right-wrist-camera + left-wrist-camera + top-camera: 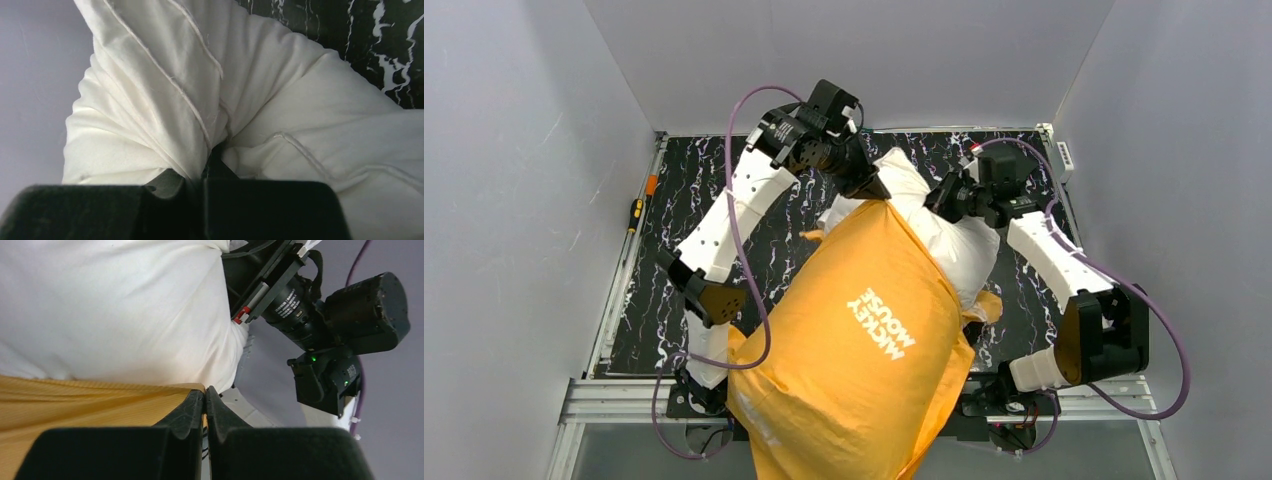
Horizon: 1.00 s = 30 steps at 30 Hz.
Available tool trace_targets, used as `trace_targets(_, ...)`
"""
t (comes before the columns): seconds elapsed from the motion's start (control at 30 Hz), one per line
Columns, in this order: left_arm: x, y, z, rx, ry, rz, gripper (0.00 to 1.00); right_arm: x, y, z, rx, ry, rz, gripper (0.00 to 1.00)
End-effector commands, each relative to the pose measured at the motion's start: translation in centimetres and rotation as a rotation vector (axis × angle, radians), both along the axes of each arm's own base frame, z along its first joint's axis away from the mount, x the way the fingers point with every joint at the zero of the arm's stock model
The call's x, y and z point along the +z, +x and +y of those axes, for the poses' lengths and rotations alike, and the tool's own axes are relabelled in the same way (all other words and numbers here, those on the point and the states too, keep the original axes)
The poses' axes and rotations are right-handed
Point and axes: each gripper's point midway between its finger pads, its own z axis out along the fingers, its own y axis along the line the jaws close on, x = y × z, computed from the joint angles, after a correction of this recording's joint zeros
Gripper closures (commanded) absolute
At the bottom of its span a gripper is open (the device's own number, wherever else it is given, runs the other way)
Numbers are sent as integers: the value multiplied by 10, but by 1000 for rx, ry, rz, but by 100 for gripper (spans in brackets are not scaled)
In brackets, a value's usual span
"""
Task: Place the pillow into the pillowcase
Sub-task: Stuff the pillow into the pillowcase.
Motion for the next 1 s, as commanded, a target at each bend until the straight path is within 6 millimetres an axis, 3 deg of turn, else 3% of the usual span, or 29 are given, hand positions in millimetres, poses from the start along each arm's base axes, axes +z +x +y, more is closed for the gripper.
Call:
trace_targets(0.0,106,45,-50,3,-394,-270,100,67,-10,1,58,124,-93,99)
trace_targets(0.17,137,62,-66,11,-517,-363,100,98,-10,-21,12,144,-145,99)
trace_targets(0.4,167,93,-53,151,-535,-567,100,140,-2,-49,-82,157,-245,99)
trace_targets(0.57,159,97,-66,131,-563,-522,100,127,-7,-45,-44,187,-223,99)
trace_targets(0.77,125,71,-103,4,-549,-430,100,101,-26,-22,72,295,-169,99)
trace_targets(0.97,111,1,-158,-188,-546,-417,100,96,-11,-7,117,323,-211,99)
